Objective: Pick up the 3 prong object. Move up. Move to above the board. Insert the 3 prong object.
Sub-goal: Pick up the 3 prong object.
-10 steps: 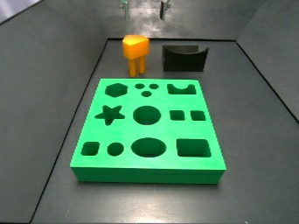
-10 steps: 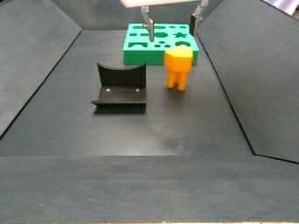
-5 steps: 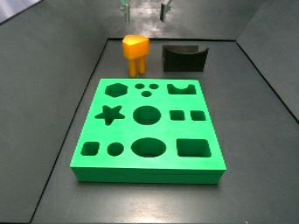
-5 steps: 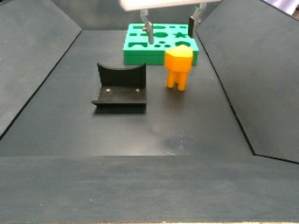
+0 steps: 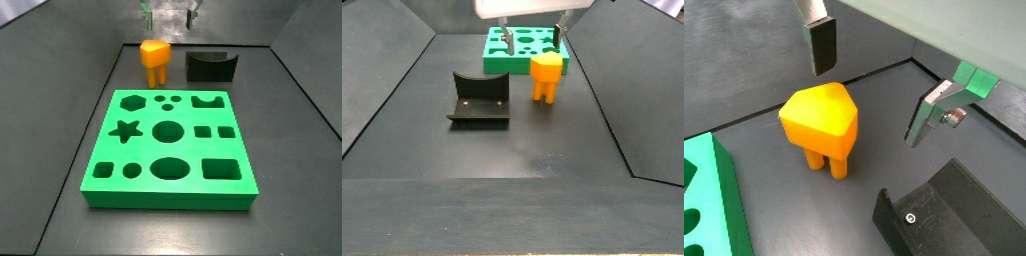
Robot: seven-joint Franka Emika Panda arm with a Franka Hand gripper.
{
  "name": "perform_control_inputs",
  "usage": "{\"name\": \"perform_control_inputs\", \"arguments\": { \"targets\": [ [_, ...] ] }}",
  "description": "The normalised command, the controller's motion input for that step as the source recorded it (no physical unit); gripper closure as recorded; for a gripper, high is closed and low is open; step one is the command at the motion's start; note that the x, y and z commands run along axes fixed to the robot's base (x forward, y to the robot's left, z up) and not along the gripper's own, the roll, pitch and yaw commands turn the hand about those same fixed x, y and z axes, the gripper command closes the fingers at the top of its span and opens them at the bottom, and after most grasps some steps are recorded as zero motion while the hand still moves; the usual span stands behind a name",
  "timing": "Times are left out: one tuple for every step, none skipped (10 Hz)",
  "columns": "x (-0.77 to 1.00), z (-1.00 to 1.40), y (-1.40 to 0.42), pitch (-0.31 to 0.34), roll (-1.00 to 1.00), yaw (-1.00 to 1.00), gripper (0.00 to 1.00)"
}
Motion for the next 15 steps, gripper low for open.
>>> {"name": "perform_control_inputs", "arguments": {
  "targets": [
    [0.14,0.00,-0.09,0.013,0.04,0.07,0.00],
    [0.17,0.00,-0.10,0.013,0.05,0.07,0.00],
    [0.13,0.00,-0.15,0.034,0.08,0.12,0.00],
    [0.05,0.00,-0.20,0.037,0.08,0.21,0.00],
    [0.00,-0.06,-0.21,0.020,0.07,0.34,0.00],
    [-0.06,-0.11,-0.22,0.006,0.09,0.40,0.00],
    [-0.13,-0.12,-0.18,0.000,0.12,0.42,0.00],
    [-0.18,-0.11,-0.15,0.000,0.14,0.40,0.00],
    [-0.26,-0.09,-0.11,0.000,0.14,0.34,0.00],
    [-0.24,-0.11,-0.01,0.000,0.11,0.29,0.00],
    [-0.15,-0.14,0.00,0.000,0.09,0.22,0.00],
    [-0.03,-0.17,0.00,0.000,0.08,0.13,0.00],
    [-0.07,-0.18,0.00,0.000,0.10,0.13,0.00],
    [-0.09,-0.17,0.00,0.000,0.10,0.14,0.00],
    [-0.09,-0.18,0.00,0.000,0.09,0.15,0.00]
  ]
}}
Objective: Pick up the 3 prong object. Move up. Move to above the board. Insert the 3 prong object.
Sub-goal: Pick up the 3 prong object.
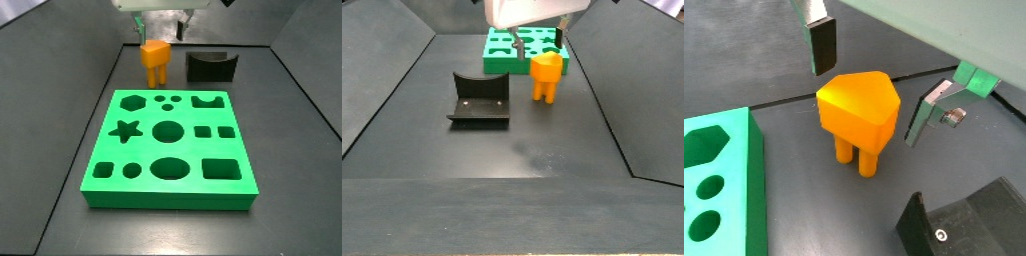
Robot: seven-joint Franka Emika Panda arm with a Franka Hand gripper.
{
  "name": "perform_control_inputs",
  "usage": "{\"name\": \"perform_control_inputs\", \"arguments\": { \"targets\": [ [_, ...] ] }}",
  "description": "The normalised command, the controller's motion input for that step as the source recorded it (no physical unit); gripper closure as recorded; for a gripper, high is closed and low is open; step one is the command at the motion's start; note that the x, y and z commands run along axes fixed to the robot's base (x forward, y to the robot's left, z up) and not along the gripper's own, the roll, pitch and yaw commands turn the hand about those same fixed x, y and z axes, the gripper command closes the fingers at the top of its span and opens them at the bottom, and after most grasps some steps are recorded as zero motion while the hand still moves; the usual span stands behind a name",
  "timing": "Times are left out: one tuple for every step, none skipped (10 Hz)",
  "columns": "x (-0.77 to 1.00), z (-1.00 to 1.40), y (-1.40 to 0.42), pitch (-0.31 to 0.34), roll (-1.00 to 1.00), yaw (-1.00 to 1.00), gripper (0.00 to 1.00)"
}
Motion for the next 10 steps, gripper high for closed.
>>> {"name": "perform_control_inputs", "arguments": {
  "targets": [
    [-0.09,-0.19,0.00,0.000,0.08,0.17,0.00],
    [-0.06,-0.19,0.00,0.000,0.07,0.17,0.00],
    [-0.07,-0.20,0.00,0.000,0.08,0.18,0.00],
    [-0.05,-0.21,0.00,0.000,0.08,0.19,0.00],
    [-0.06,-0.21,0.00,0.000,0.09,0.19,0.00],
    [-0.04,-0.21,0.00,0.000,0.08,0.18,0.00],
    [-0.02,-0.22,0.00,0.000,0.08,0.17,0.00],
    [-0.01,-0.23,0.00,0.000,0.08,0.17,0.00],
    [0.00,-0.23,0.00,0.000,0.06,0.16,0.00],
    [0.00,-0.21,0.00,0.000,0.04,0.12,0.00]
  ]
}}
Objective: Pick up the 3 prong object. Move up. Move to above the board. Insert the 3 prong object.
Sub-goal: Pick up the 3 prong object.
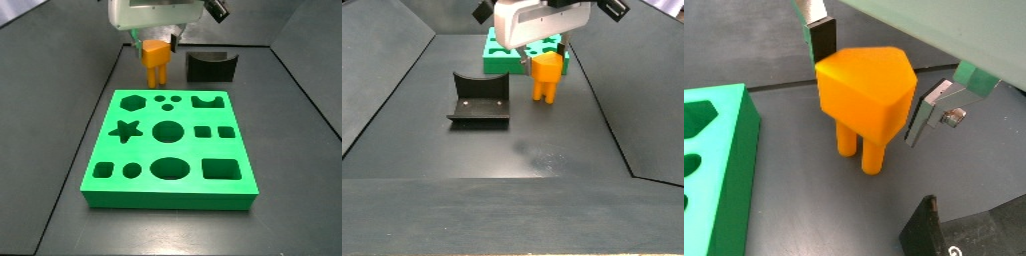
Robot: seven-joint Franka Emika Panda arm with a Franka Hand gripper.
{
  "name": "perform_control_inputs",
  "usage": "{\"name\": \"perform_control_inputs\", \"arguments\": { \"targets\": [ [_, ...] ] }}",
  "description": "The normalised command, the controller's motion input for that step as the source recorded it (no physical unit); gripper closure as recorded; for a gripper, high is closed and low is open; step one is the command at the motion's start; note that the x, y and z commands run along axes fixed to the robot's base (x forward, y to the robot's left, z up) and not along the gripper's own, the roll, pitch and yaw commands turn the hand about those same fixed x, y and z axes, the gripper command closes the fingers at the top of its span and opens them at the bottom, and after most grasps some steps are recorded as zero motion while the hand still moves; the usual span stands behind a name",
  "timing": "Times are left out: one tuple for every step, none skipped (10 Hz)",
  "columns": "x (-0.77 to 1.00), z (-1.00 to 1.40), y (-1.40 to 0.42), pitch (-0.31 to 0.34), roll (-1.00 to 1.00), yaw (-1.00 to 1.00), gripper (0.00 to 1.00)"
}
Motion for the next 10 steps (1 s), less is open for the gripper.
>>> {"name": "perform_control_inputs", "arguments": {
  "targets": [
    [0.00,-0.21,0.00,0.001,0.04,0.12,0.00],
    [0.00,-0.22,0.00,0.000,0.04,0.11,0.00],
    [0.00,-0.21,0.00,0.000,0.04,0.12,0.00],
    [0.00,-0.17,0.00,0.000,0.02,0.10,0.00],
    [0.00,-0.01,0.00,0.019,0.00,0.00,0.00],
    [0.00,0.00,0.00,0.000,0.00,0.00,1.00],
    [0.00,0.00,0.00,0.000,0.00,0.00,1.00],
    [0.00,0.00,0.00,0.000,0.00,0.00,1.00],
    [0.00,0.00,0.00,0.000,0.00,0.00,1.00],
    [0.00,0.00,0.00,0.000,0.00,0.00,1.00]
  ]
}}
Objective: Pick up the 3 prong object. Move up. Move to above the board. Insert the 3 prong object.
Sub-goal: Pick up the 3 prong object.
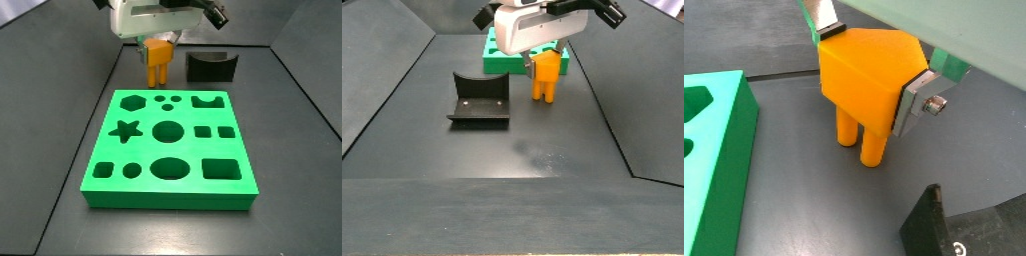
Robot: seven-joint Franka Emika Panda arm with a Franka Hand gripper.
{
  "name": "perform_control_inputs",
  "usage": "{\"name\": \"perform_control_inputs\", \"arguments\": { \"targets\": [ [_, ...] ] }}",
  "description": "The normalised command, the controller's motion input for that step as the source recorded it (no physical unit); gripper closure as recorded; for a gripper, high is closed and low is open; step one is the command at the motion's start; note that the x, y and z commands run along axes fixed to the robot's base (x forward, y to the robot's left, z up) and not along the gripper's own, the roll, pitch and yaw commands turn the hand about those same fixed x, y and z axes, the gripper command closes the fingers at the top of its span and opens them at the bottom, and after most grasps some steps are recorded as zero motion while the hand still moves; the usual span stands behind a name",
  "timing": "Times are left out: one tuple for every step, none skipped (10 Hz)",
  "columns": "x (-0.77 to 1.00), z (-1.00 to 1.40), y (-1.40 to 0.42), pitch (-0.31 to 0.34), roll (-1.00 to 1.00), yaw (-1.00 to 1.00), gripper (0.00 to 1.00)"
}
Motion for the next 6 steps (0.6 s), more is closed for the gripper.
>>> {"name": "perform_control_inputs", "arguments": {
  "targets": [
    [0.00,0.00,0.00,0.000,0.00,0.00,1.00],
    [0.00,0.00,0.00,0.000,0.00,0.00,1.00],
    [0.00,0.00,0.00,0.000,0.00,0.00,1.00],
    [0.00,0.00,0.00,0.000,0.00,0.00,1.00],
    [0.00,0.00,0.00,0.000,0.00,0.00,1.00],
    [0.00,0.00,0.00,0.000,0.00,0.00,1.00]
  ]
}}
